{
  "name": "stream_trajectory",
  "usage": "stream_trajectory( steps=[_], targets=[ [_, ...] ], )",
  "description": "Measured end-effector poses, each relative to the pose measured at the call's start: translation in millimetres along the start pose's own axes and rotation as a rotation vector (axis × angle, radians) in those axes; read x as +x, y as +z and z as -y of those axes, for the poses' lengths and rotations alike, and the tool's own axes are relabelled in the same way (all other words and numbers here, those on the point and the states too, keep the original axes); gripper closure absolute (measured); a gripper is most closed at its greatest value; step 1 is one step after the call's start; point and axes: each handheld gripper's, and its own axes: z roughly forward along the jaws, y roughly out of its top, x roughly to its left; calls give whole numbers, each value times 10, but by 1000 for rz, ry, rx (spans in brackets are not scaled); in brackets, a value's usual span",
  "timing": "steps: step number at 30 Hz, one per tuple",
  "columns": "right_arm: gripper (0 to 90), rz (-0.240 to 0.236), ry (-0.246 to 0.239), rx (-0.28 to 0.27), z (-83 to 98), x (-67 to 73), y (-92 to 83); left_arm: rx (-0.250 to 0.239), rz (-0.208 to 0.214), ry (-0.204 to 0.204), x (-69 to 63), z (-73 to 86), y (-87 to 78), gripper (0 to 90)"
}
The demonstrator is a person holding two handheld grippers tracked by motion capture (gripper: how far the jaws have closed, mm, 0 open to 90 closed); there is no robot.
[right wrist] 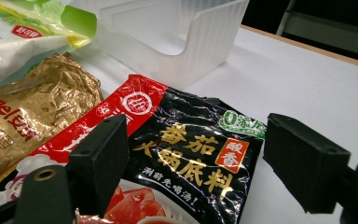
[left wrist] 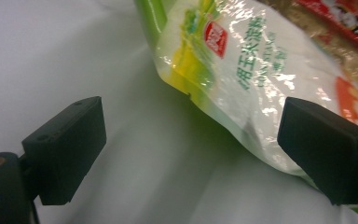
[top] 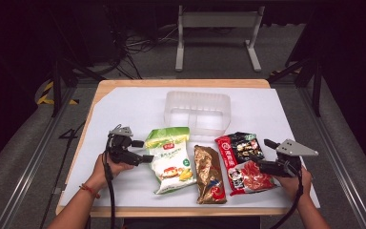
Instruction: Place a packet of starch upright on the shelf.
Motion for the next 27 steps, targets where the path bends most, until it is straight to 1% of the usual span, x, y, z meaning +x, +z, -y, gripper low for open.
stream_trajectory(
  steps=[1, 4, 5, 6, 7, 8, 10, 11, 12, 14, 15, 18, 20, 21, 22, 23, 24, 25, 26, 27],
  targets=[
    [226, 2, -1, 1, 0, 1, -1, 1, 19, -15, 14, -16, 28, 85],
    [223, 0, 0, 3, 4, 0, -2, 2, 13, -22, 24, -54, 66, 87],
    [219, 1, 1, 4, 6, -2, 0, 0, 27, -24, 40, -76, 85, 88],
    [217, 2, 4, 6, 10, -6, 3, 6, 28, -27, 42, -94, 103, 92],
    [216, 1, 6, 7, 12, -9, 4, 8, 29, -23, 45, -108, 124, 93],
    [216, 2, 7, 8, 13, -11, 5, 15, 49, -22, 56, -123, 151, 101],
    [215, 1, 7, 6, 12, -9, 5, 33, 58, -15, 40, -145, 210, 113],
    [213, 1, 7, 7, 11, -8, 6, 38, 70, -11, 30, -154, 237, 118],
    [210, 1, 8, 7, 11, -6, 8, 38, 79, -11, 24, -160, 257, 125],
    [208, 0, 9, 8, 12, -5, 11, 45, 88, 6, 8, -186, 306, 145],
    [208, -2, 12, 8, 12, -5, 11, 36, 95, 10, 0, -197, 319, 153],
    [207, -1, 13, 9, 12, -5, 11, 32, 120, 27, -30, -210, 337, 229],
    [206, -2, 14, 9, 14, -5, 11, 31, 117, 34, -33, -211, 328, 262],
    [206, -3, 14, 11, 16, -5, 12, 28, 139, 28, -34, -206, 327, 293],
    [206, -7, 16, 10, 17, -5, 14, 25, 137, 37, -35, -207, 321, 346],
    [206, -7, 16, 11, 17, -4, 17, 23, 145, 46, -39, -207, 314, 392],
    [206, -8, 15, 12, 16, -3, 20, 21, 153, 63, -47, -208, 305, 449],
    [205, -9, 16, 15, 15, 1, 21, 22, 150, 81, -64, -210, 290, 504],
    [205, -9, 16, 15, 15, 1, 21, 22, 150, 81, -64, -210, 290, 573],
    [206, -12, 13, 14, 15, 8, 24, 23, 146, 77, -72, -210, 282, 573]
  ],
)
